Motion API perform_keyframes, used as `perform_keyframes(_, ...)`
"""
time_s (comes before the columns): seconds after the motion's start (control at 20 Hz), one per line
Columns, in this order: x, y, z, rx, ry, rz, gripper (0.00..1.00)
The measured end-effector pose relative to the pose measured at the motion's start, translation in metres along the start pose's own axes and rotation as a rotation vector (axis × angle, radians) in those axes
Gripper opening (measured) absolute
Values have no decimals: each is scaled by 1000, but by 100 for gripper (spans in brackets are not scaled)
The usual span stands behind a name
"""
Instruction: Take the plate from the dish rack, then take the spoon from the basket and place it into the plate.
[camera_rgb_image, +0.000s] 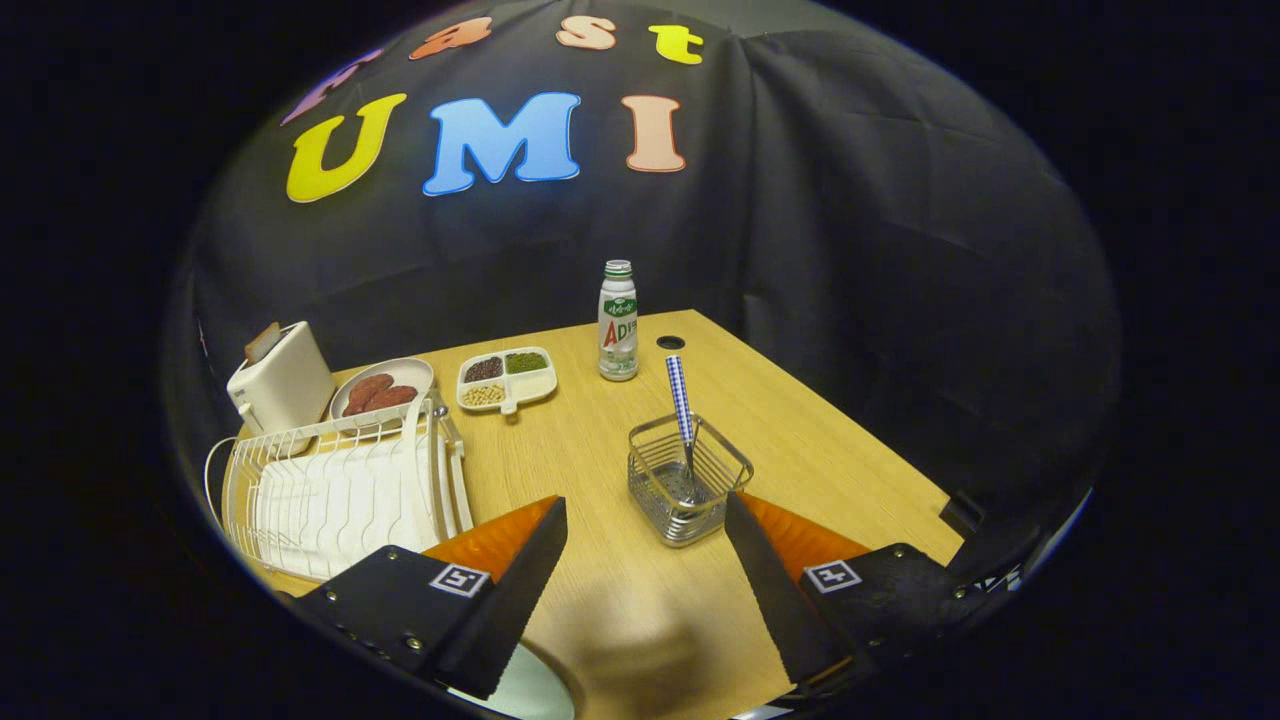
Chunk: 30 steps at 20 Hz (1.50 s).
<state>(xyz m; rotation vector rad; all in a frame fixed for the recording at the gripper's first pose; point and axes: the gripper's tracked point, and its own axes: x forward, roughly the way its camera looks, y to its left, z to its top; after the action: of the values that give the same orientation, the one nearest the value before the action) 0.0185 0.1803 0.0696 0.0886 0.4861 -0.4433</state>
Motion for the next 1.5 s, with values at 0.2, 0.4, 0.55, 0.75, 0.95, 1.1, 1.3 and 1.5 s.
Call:
perform_keyframes(0.2, 43, -11, 27, -2, 0, -53, 99)
perform_keyframes(0.4, 87, -18, 38, 21, 39, -63, 99)
perform_keyframes(0.55, 119, -19, 40, 51, 69, -61, 99)
perform_keyframes(0.75, 146, -19, 34, 67, 113, -44, 90)
perform_keyframes(0.95, 160, -17, 31, 67, 132, -34, 84)
perform_keyframes(1.1, 165, -18, 25, 49, 158, -45, 52)
perform_keyframes(1.3, 165, -25, 27, 6, 163, -85, 19)
perform_keyframes(1.5, 161, -33, 31, 1, 152, -111, 5)
